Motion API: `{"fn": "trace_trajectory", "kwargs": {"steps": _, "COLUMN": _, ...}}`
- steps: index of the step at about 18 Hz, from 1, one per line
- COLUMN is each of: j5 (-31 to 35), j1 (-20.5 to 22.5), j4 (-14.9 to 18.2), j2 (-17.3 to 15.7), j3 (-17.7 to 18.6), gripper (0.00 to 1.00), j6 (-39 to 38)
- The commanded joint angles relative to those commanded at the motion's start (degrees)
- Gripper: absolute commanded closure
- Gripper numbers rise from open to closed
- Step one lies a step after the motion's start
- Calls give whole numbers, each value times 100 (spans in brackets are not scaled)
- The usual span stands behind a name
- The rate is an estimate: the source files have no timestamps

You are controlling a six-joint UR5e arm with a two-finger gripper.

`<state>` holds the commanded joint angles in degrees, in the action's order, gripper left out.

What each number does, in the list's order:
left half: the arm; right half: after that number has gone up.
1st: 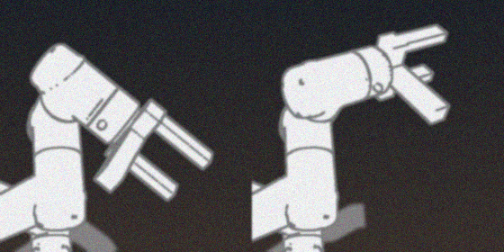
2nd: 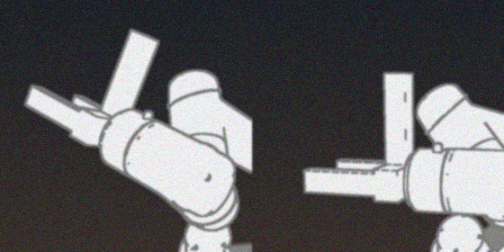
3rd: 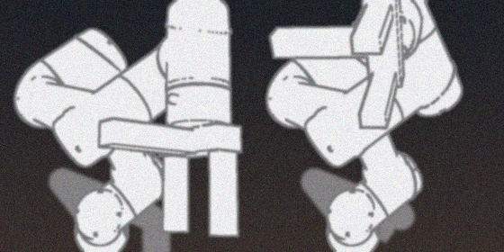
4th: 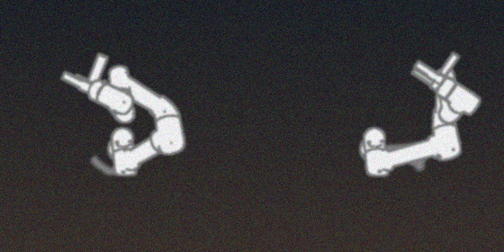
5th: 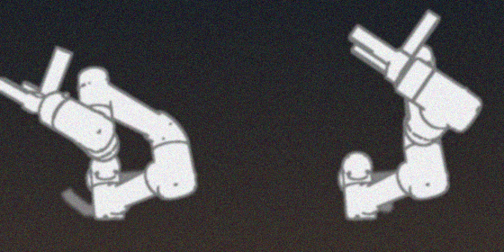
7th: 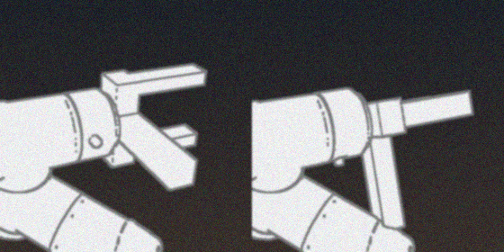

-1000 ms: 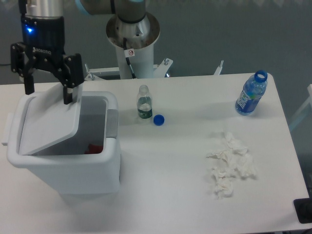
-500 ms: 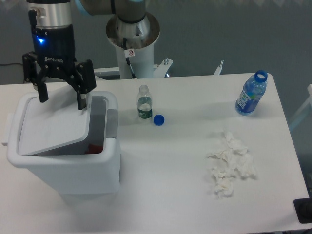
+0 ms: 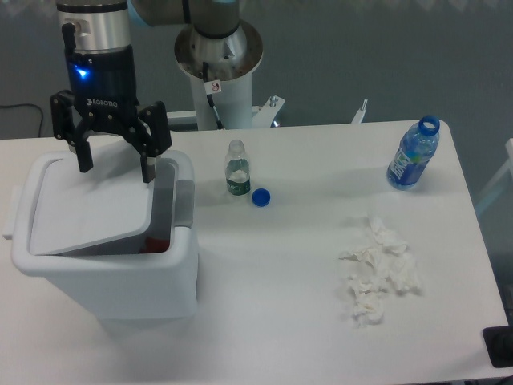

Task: Close the trash can
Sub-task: 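Push the lid down over the can opening with the gripper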

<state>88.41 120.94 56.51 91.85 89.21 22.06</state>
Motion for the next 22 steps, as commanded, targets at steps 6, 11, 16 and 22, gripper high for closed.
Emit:
{"fn": "trace_trajectory", "kwargs": {"steps": 6, "j5": 176, "j1": 26, "j4": -9, "j2": 53, "j3": 35, "gripper": 0, "j6": 0}}
{"fn": "trace_trajectory", "kwargs": {"steps": 11, "j5": 396, "j1": 149, "j4": -9, "j2": 88, "j3": 44, "gripper": 0, "j6": 0}}
{"fn": "trace_trajectory", "kwargs": {"steps": 16, "j5": 405, "j1": 176, "j4": 0, "j2": 140, "j3": 53, "gripper": 0, "j6": -9}}
{"fn": "trace_trajectory", "kwargs": {"steps": 22, "j5": 405, "j1": 211, "j4": -9, "j2": 211, "j3": 44, "gripper": 0, "j6": -9}}
